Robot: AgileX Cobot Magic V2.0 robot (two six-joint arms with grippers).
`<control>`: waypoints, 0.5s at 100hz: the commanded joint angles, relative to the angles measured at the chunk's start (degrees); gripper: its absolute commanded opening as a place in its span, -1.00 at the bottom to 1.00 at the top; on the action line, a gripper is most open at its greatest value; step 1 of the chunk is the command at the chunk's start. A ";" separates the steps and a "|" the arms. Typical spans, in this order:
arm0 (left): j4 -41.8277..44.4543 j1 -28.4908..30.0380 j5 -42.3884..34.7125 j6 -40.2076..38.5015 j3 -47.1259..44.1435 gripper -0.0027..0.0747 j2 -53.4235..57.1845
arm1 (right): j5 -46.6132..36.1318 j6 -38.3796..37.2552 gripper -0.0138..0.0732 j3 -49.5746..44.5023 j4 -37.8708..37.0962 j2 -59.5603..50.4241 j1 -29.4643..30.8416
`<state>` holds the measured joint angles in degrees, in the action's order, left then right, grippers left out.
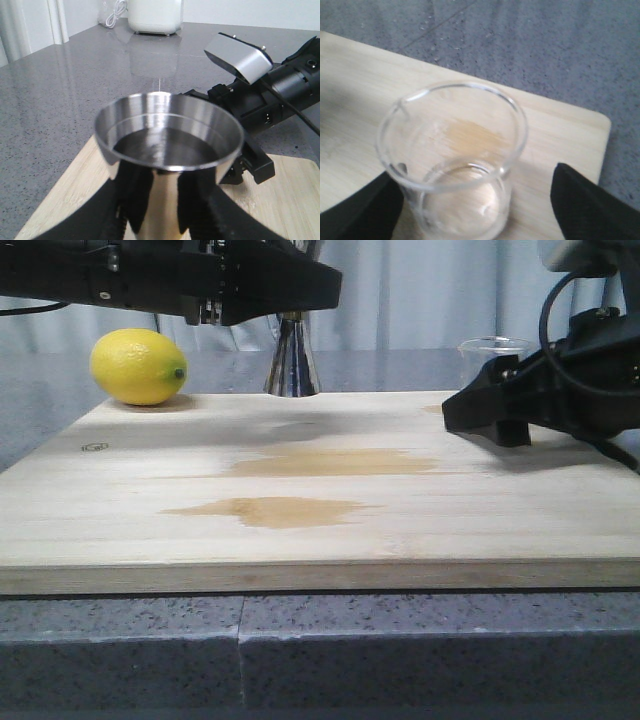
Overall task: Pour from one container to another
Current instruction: 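Lower the empty beaker onto the board with the right gripper, then open the right gripper and withdraw it from the beaker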
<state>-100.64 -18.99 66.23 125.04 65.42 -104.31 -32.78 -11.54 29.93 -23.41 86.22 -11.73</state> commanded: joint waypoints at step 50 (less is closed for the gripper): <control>-5.31 -0.54 5.73 -0.28 1.63 -0.42 2.79 | 32.11 -31.98 0.57 1.53 -19.98 -26.43 -0.03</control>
<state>-100.64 -18.99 66.23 125.04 65.42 -104.31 -2.51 -42.24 29.93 -43.24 64.89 -11.73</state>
